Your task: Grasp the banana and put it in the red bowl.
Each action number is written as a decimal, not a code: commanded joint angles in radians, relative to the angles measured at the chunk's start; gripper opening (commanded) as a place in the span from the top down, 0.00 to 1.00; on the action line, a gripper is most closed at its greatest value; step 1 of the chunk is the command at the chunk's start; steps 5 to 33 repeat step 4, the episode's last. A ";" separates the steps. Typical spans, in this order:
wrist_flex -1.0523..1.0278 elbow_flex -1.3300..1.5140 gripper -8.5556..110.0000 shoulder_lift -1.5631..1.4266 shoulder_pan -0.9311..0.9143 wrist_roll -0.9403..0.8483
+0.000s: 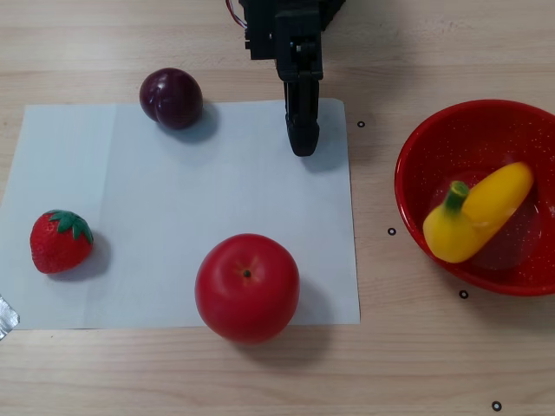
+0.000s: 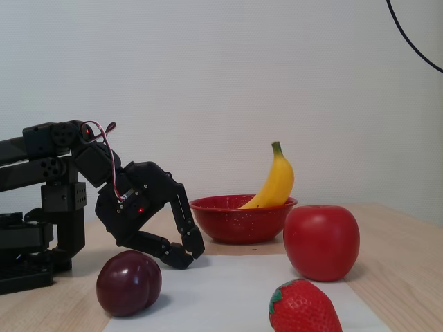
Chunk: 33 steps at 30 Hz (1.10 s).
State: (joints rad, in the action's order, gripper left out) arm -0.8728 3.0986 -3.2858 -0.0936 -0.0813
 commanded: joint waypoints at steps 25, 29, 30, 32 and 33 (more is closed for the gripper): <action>-0.017 0.006 0.93 0.009 -0.003 0.000; -0.017 0.006 0.93 0.009 -0.003 0.000; -0.017 0.006 0.93 0.009 -0.003 0.000; -0.017 0.006 0.93 0.009 -0.003 0.000; -0.017 0.006 0.93 0.009 -0.003 0.000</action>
